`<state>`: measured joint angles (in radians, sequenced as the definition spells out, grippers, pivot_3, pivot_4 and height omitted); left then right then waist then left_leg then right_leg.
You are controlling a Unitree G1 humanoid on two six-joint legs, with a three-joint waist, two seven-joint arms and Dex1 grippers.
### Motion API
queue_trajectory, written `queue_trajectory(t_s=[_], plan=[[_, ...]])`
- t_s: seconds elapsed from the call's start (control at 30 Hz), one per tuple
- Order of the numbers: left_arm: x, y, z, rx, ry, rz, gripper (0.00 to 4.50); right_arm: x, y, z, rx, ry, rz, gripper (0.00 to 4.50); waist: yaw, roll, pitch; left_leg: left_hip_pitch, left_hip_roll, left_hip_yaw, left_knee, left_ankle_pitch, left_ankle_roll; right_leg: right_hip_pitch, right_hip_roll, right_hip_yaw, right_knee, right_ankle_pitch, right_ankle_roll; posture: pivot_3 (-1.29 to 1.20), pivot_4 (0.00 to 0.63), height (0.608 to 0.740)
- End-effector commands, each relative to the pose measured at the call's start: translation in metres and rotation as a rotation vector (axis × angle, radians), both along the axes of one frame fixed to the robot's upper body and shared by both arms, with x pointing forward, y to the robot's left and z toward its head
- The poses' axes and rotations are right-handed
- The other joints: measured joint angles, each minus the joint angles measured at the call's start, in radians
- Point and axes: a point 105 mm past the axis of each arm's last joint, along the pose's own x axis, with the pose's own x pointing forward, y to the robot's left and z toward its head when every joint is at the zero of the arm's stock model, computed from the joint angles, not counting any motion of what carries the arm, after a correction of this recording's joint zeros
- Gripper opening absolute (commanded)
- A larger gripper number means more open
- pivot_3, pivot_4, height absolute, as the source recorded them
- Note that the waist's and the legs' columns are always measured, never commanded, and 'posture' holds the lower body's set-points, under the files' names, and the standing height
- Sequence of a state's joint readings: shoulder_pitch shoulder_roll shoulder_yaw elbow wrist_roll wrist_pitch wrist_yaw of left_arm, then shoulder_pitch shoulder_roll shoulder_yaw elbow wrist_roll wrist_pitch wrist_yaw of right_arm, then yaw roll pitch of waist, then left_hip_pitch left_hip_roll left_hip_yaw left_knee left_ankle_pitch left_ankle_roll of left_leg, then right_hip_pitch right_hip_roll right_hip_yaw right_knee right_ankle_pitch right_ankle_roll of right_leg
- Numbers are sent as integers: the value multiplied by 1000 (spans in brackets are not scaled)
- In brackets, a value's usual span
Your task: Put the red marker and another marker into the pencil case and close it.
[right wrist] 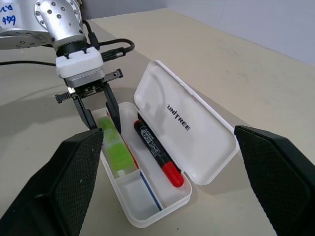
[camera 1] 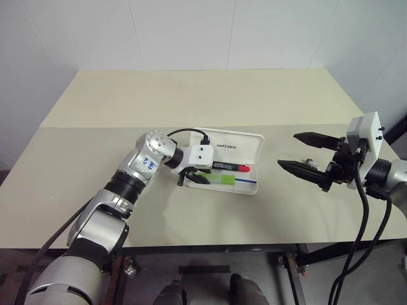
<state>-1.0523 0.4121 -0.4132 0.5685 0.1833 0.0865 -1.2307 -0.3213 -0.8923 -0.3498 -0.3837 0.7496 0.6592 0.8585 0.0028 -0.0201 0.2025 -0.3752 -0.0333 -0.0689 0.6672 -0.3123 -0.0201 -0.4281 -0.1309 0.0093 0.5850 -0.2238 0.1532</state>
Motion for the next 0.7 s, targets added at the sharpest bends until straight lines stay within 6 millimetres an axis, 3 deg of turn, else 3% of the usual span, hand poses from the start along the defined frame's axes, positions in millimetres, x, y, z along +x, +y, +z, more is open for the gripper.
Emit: queue_trajectory(t_s=[0.03, 0.27, 0.3, 0.7], plan=[[1, -5, 12, 10, -38, -24, 2082, -4, 2, 7, 10, -32, 7, 4500, 0, 0, 0, 0, 0, 0, 0, 0, 0, 0, 0, 0, 0, 0, 0, 0, 150, 740], [-8, -11, 15, -16, -20, -67, 4362, -3, 2, 7, 13, -33, 5, 4500, 0, 0, 0, 0, 0, 0, 0, 0, 0, 0, 0, 0, 0, 0, 0, 0, 150, 740], [-10, -11, 16, -18, -12, -77, 4484, -3, 2, 7, 13, -32, 5, 4500, -1, 0, 0, 0, 0, 0, 0, 0, 0, 0, 0, 0, 0, 0, 0, 0, 150, 740], [-30, -18, 33, -151, 18, -189, 4484, 4, 1, -2, 0, -12, -28, 4500, -3, 0, 0, 0, 0, 0, 0, 0, 0, 0, 0, 0, 0, 0, 0, 0, 150, 740]])
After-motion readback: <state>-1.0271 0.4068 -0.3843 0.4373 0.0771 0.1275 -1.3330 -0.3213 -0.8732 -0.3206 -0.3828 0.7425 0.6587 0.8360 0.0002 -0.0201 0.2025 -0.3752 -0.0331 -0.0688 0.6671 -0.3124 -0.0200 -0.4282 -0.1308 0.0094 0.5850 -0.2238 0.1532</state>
